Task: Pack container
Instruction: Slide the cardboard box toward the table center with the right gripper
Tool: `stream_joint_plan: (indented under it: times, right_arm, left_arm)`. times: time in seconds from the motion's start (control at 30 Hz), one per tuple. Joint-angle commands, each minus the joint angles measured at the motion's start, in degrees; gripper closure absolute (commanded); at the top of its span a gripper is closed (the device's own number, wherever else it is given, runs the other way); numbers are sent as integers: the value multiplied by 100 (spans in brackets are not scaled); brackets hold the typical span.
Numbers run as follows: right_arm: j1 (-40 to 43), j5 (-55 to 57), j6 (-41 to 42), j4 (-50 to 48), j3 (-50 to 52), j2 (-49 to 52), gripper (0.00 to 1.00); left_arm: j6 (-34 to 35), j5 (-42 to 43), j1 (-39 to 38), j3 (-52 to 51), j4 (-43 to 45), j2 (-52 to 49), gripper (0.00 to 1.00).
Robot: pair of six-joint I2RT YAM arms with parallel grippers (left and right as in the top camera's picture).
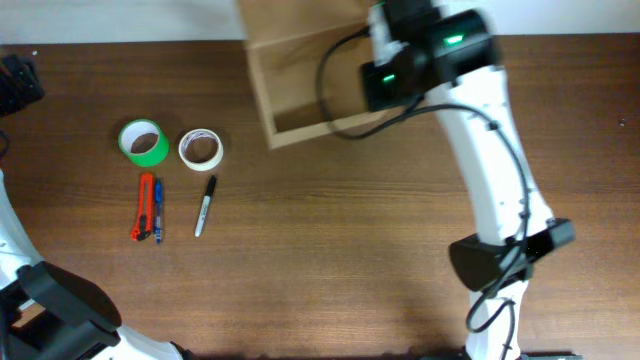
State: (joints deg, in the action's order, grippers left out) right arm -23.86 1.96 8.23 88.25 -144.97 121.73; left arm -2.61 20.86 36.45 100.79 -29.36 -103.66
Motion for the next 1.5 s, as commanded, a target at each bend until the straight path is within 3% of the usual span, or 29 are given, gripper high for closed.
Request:
stream_joint_plan:
  times: [0.0, 0.6, 1.37, 1.47]
  right_arm:
    - [-181, 452, 461, -26, -55, 367, 96]
    - [-166, -201, 404, -103, -42, 2116, 96]
    - [111, -649, -140, -426, 33, 2763, 96]
    - [111, -654, -175, -400, 33, 2763, 84]
  left_arm:
    - [-70, 81, 11, 120, 13, -33, 0]
    - [-70, 81, 11, 120, 13, -33, 0]
    - [-70, 81, 11, 120, 13, -33, 1]
    - [-70, 81, 11, 120, 13, -33, 0]
